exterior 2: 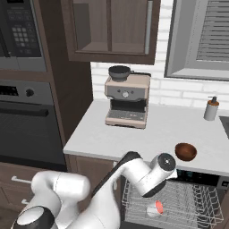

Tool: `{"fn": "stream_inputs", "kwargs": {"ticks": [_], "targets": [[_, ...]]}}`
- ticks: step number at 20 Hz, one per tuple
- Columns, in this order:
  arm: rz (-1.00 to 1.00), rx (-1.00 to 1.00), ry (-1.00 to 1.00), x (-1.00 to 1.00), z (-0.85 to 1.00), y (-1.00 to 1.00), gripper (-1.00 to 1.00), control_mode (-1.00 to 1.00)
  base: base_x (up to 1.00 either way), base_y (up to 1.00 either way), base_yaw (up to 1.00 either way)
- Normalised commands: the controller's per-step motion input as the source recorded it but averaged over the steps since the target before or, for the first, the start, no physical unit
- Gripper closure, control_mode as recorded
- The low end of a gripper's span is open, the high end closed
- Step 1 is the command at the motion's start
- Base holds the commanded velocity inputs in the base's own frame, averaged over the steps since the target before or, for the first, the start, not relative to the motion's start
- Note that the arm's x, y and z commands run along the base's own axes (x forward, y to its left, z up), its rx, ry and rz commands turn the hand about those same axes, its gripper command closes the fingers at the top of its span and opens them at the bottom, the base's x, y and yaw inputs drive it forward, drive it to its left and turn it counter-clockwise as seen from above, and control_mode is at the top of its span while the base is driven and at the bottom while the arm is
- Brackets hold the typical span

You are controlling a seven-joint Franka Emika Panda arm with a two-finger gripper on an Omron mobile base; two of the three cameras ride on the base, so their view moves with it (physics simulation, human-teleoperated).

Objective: Pick up the cup and bowl from the counter, place them in the dishwasher, and close the dishwasher door.

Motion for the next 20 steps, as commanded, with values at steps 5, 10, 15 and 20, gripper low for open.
{"fn": "stream_inputs", "kwargs": {"ticks": [5, 10, 15, 20], "targets": [[-0.01, -0.16, 0.00, 0.38, 0.67, 0.00, -1.00, -1.00, 0.00, 0.00, 0.00], [-0.06, -0.07, 0.05, 0.60, 0.03, -0.08, -1.00, -1.00, 0.00, 0.00, 0.00], [-0.06, -0.01, 0.10, 0.62, 0.00, -0.31, -1.00, -1.00, 0.00, 0.00, 0.00], [-0.17, 0.00, 0.13, 0.37, 0.02, -0.40, -1.00, -1.00, 0.00, 0.00, 0.00]]}}
